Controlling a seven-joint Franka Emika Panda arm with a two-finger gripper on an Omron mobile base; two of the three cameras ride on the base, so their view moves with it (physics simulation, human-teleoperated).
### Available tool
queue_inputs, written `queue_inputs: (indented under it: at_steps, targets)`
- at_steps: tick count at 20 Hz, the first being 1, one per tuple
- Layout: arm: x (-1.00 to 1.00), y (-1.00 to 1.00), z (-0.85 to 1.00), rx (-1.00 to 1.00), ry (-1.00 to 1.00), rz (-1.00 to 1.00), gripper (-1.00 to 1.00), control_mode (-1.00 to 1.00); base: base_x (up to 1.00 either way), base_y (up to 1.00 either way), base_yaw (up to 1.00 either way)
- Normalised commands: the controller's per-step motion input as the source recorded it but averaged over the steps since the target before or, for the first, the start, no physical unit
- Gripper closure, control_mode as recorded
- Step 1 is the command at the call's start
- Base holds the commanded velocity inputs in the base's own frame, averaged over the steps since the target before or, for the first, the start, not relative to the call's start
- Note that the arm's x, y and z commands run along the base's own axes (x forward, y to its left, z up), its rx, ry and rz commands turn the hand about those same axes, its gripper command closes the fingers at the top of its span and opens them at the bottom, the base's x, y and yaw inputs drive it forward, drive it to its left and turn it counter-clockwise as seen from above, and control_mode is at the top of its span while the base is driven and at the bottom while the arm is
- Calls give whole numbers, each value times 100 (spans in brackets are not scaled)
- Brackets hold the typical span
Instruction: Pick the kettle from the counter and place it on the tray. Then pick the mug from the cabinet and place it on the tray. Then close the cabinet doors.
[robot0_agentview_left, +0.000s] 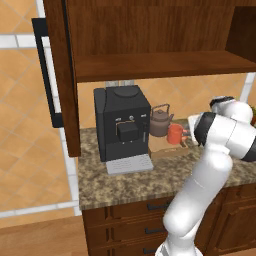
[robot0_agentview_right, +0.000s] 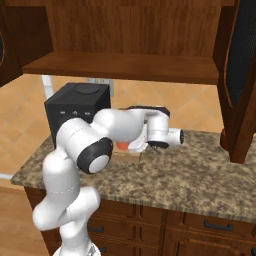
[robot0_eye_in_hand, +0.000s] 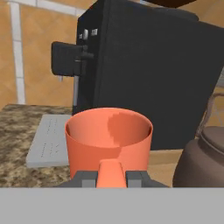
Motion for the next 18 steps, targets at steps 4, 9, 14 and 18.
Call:
queue_inputs:
  at_steps: [4, 9, 14, 18]
  targets:
    - [45, 1, -22, 0, 5, 0, 100, -100, 0, 0, 0]
    - [31, 0, -27, 0, 2, 0, 100, -100, 0, 0, 0]
    - [13, 0, -21, 0, 0, 0, 100, -100, 0, 0, 0]
    - [29, 0, -19, 0, 1, 0, 100, -100, 0, 0, 0]
